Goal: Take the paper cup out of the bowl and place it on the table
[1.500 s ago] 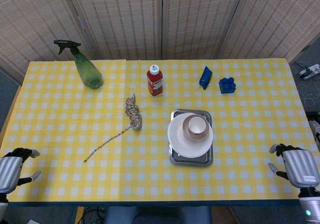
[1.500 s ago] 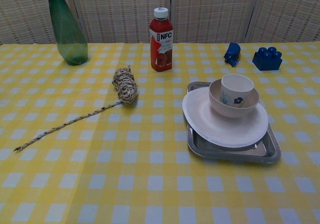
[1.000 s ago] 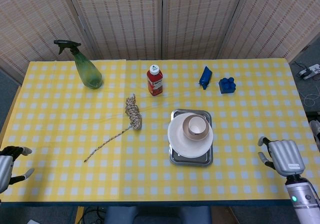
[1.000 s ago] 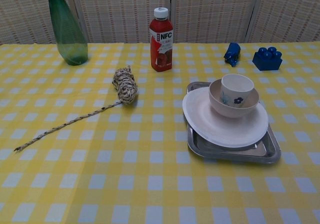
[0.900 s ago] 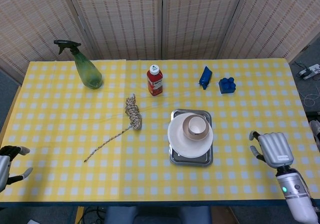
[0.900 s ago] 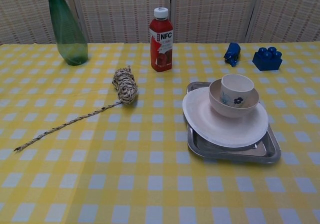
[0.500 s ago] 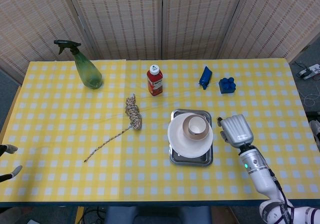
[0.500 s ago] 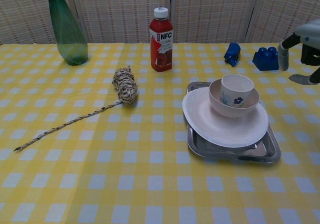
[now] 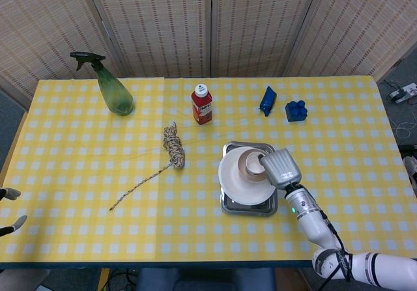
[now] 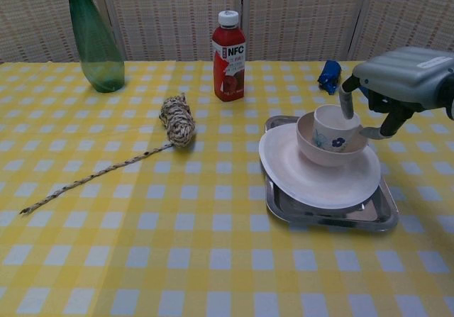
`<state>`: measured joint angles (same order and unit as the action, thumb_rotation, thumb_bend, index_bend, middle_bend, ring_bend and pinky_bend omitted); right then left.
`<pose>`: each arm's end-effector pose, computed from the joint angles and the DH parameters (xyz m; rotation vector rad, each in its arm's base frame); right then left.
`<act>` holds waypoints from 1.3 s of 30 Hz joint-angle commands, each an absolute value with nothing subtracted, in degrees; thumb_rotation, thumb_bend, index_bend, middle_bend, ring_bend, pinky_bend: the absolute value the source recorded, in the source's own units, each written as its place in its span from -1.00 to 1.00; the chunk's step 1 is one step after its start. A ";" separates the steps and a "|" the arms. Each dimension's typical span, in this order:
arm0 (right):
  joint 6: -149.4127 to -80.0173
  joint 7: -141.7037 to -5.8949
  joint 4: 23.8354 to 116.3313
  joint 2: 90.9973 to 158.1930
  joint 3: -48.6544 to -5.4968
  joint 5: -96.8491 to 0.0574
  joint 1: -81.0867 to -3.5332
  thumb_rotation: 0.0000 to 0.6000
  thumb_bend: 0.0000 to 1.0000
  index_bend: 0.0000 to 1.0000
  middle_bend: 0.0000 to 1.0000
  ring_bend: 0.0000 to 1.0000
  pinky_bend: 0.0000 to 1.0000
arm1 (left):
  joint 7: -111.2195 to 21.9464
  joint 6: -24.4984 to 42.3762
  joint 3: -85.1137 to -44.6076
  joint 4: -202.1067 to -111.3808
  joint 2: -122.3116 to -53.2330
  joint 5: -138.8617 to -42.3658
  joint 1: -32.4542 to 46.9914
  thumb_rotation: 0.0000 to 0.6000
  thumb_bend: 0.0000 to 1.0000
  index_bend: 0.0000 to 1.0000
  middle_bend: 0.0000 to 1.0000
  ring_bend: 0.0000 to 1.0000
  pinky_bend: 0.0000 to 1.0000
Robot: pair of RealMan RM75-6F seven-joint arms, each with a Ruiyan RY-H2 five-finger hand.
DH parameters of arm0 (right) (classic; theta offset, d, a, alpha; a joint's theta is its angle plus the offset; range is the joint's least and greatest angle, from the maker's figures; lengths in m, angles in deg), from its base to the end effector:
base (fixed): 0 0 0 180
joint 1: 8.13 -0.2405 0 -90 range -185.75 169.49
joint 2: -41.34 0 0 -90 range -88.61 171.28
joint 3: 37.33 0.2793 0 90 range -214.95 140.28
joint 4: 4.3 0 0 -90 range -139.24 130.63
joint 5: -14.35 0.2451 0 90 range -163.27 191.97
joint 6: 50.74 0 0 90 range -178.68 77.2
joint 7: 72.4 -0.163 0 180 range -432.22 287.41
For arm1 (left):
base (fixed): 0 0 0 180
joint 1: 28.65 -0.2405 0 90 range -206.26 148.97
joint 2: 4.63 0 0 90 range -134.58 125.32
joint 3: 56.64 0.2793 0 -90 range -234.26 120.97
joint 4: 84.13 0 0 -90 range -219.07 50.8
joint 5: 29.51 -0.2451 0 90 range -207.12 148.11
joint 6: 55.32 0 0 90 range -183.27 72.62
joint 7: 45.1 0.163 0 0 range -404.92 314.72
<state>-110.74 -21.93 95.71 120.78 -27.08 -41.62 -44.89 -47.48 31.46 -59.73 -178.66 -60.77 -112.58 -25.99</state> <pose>-0.1773 -0.3506 -0.0084 1.8790 -0.6474 0.5953 -0.3600 0.1920 0.1916 -1.3155 -0.8679 -0.8365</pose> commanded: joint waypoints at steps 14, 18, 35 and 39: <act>-109.56 -22.54 91.04 124.29 -29.39 -38.72 -48.63 1.00 -0.31 0.07 1.00 1.00 1.00 | -47.81 31.62 -59.79 -178.79 -60.58 -112.84 -26.17 1.00 -0.68 0.01 -0.10 -0.33 -0.06; -109.70 -22.04 91.47 124.17 -29.69 -37.79 -49.44 1.00 -0.22 0.29 1.00 1.00 1.00 | -47.94 31.57 -59.83 -178.75 -60.55 -112.82 -26.17 1.00 -0.68 0.01 -0.10 -0.33 -0.06; -118.07 -16.91 109.32 117.52 -27.99 -41.66 -51.93 1.00 -0.18 0.41 1.00 1.00 1.00 | -47.58 31.60 -59.80 -178.91 -60.57 -113.04 -26.25 1.00 -0.68 0.01 -0.10 -0.33 -0.06; -116.97 -15.48 108.95 119.77 -27.54 -40.36 -54.24 1.00 -0.18 0.41 1.00 1.00 1.00 | -47.62 31.93 -59.87 -179.02 -60.46 -113.07 -26.40 1.00 -0.68 0.01 -0.10 -0.33 -0.06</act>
<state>-117.42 -16.06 109.30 118.77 -27.82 -40.85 -53.42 -47.61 31.93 -59.86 -179.01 -60.47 -113.07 -26.40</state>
